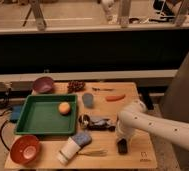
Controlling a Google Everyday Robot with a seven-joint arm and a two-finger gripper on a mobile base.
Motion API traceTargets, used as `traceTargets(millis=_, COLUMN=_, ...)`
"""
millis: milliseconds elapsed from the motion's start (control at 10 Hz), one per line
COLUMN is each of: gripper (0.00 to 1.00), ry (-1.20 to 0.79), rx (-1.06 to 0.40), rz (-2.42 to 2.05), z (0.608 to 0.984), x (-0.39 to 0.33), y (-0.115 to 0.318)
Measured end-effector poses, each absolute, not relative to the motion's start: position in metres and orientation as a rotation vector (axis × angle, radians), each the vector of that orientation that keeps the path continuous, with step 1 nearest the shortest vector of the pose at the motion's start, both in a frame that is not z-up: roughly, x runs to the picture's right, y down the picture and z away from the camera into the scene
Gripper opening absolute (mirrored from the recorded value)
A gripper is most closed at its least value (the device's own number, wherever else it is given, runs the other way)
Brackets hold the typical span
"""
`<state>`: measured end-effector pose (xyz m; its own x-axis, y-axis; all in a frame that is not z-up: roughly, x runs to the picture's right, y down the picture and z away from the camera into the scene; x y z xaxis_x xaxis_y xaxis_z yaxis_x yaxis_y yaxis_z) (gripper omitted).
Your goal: Wipe table surface with eraser
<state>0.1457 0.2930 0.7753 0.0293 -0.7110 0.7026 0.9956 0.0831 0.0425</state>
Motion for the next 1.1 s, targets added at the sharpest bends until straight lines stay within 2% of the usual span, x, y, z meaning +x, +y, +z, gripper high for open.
traceTargets(millis=400, gripper=0.08, ry=-0.686, rx=-0.540, rz=-1.459, z=0.737, x=0.165, y=0.328)
traceTargets(millis=600, gripper=0.08, ry=-0.679, rx=-0.544, rz=-1.459, z=0.735, x=0.179, y=0.334)
traceTargets(millis=800, gripper=0.08, ry=-0.639, rx=-0.561, rz=-1.426, z=0.733, x=0.212, y=0.334)
traceTargets(millis=1100, gripper=0.08, ry=-0.574, rx=-0.537, rz=-1.388, z=0.743, x=0.230, y=0.310)
